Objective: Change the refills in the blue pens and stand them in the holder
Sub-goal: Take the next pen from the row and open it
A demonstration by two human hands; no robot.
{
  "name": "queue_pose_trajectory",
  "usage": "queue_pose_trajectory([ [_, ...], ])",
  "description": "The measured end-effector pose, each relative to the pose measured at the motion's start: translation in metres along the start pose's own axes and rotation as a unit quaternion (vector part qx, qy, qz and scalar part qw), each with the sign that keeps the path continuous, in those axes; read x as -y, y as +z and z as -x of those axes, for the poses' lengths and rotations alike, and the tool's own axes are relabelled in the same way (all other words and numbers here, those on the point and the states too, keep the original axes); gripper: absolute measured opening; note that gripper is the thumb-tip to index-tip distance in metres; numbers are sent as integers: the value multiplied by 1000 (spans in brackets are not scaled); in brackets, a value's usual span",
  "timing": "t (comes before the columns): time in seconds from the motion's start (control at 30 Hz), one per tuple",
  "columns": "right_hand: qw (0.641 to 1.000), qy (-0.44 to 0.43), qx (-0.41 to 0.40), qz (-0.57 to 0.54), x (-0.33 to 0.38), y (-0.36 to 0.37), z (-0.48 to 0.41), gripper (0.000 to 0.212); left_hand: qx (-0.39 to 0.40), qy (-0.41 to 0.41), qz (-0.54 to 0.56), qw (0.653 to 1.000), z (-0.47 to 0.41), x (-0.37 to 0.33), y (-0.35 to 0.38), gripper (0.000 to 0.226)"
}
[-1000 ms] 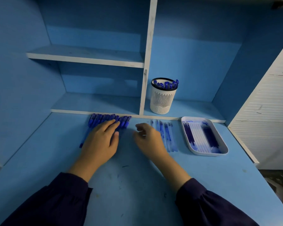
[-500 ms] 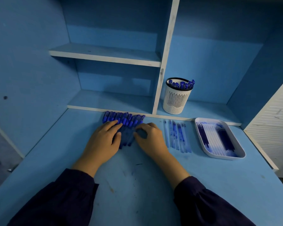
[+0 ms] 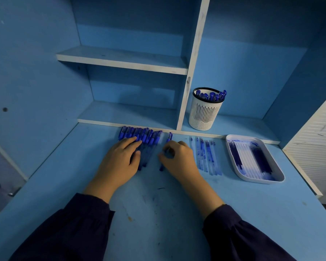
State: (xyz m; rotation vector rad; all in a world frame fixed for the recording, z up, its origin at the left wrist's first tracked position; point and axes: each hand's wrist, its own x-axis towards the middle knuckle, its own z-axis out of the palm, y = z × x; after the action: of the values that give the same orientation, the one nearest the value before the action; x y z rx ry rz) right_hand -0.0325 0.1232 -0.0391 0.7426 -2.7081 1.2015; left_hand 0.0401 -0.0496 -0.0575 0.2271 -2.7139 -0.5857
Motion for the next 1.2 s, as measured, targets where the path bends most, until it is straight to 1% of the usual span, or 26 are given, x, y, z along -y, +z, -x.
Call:
queue_pose_trajectory([
  [0.1, 1000, 22, 23, -5, 0, -5, 0, 13, -2, 1, 0, 1000, 0, 1, 0, 41],
  [0.2, 998, 58, 28, -21, 0, -13, -2, 12, -14, 17, -7, 1000, 1, 0, -1, 41],
  [0.3, 990, 103, 27, -89, -1, -20, 0, 17, -30, 40, 8, 999, 1, -3, -3, 50],
  [0.37, 981, 133, 18, -142, -4, -23, 2, 20, -55, 57, 33, 996, 1, -8, -4, 51],
  [0.4, 972, 149, 15, -184, -5, -23, 4, 22, -71, 67, 46, 994, 2, -11, -5, 51],
  [0.47, 941, 171, 23, -291, -6, -25, 9, 24, -107, 84, 56, 989, 4, -20, -7, 46],
  [0.53, 912, 168, 33, -372, -3, -27, 16, 24, -149, 94, 73, 982, 6, -27, -7, 39],
  [0.6, 895, 151, 39, -417, 1, -28, 24, 24, -162, 71, 147, 973, 7, -34, -5, 37],
  [0.67, 884, 130, 42, -447, 6, -29, 31, 25, -138, 37, 242, 960, 8, -42, -3, 38],
  [0.77, 885, 101, 44, -452, 12, -29, 41, 26, -89, -18, 364, 927, 12, -58, 0, 45],
  [0.87, 888, 80, 46, -451, 16, -29, 49, 27, -58, -27, 451, 890, 16, -71, 1, 46],
  [0.93, 892, 70, 38, -445, 18, -29, 52, 28, -62, -27, 486, 872, 18, -79, -2, 43],
  [1.07, 902, 45, 29, -429, 19, -33, 55, 27, -106, -28, 533, 839, 20, -85, -4, 44],
  [1.13, 911, 34, 15, -411, 18, -38, 54, 24, -127, -24, 535, 835, 21, -82, -3, 43],
  [1.2, 916, 31, -22, -400, 14, -44, 51, 23, -126, -20, 525, 841, 22, -80, -2, 41],
])
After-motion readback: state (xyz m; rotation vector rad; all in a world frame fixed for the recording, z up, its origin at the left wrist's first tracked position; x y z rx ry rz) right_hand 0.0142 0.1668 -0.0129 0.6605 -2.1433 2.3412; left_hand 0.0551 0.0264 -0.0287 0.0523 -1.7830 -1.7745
